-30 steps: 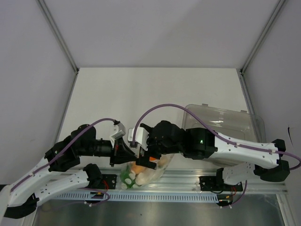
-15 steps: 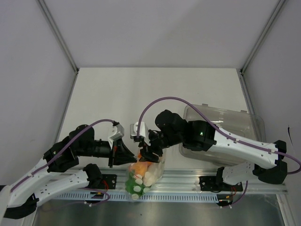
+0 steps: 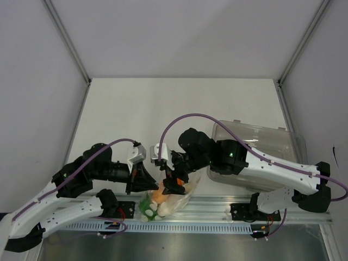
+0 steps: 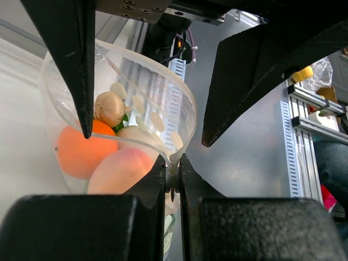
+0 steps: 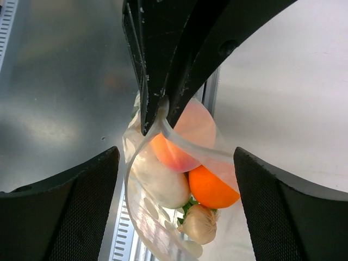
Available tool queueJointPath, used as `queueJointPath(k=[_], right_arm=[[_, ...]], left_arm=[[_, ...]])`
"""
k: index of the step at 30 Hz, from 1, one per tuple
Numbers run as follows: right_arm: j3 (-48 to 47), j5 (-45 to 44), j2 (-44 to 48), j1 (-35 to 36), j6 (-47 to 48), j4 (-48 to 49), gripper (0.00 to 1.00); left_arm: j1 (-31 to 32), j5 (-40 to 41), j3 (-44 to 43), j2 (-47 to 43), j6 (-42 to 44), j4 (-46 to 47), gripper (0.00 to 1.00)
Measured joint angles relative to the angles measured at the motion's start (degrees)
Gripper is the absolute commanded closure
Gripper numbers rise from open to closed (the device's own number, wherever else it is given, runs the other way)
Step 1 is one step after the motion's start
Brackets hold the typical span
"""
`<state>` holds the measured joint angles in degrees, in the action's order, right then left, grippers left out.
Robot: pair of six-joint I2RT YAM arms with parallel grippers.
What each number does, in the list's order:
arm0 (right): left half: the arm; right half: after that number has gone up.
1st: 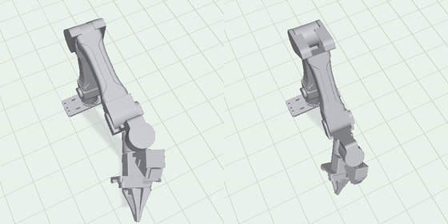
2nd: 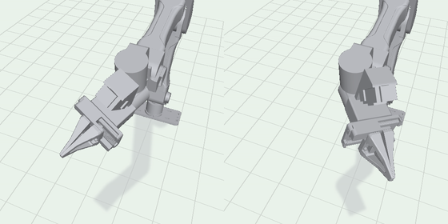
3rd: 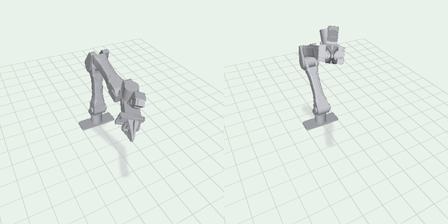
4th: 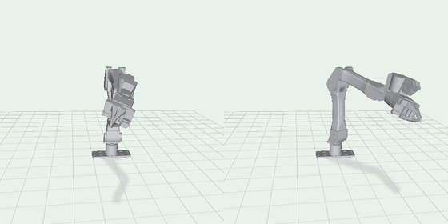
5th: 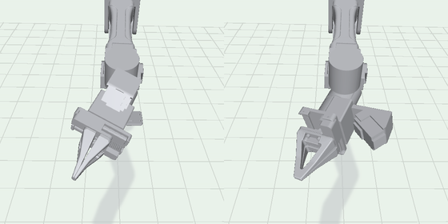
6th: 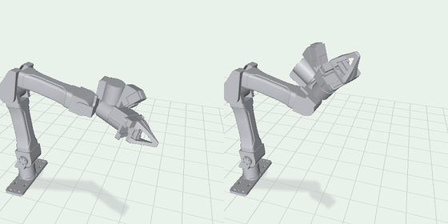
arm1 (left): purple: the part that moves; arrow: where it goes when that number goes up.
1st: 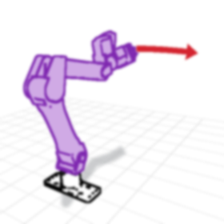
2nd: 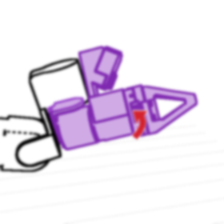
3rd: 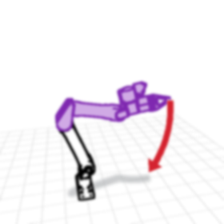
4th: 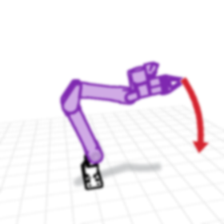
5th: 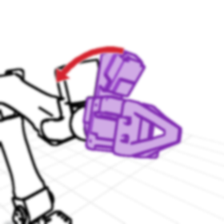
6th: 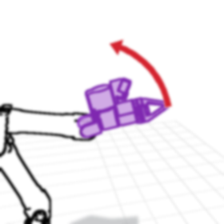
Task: Place the food in the zip-top bag and seal the zipper
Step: Adjust the zipper food storage bag at the center of the board.
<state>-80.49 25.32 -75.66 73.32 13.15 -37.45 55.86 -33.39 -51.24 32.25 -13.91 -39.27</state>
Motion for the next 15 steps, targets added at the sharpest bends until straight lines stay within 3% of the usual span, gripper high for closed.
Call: queueJointPath(k=[5,8,15], right_arm=[[0.0,-1.6,0.1,0.0,-0.7,0.1,0.12],[0.0,-7.3,0.8,0.0,-3.7,0.3,0.11],[6.2,-26.1,10.4,0.6,-19.5,3.6,0.1]], left_arm=[[0.0,0.4,-0.2,0.1,0.0,-0.9,0.99],[0.0,3.6,-1.4,0.1,-0.4,-2.1,0.99],[0.0,21.8,-5.2,0.5,-8.4,-6.3,0.99]])
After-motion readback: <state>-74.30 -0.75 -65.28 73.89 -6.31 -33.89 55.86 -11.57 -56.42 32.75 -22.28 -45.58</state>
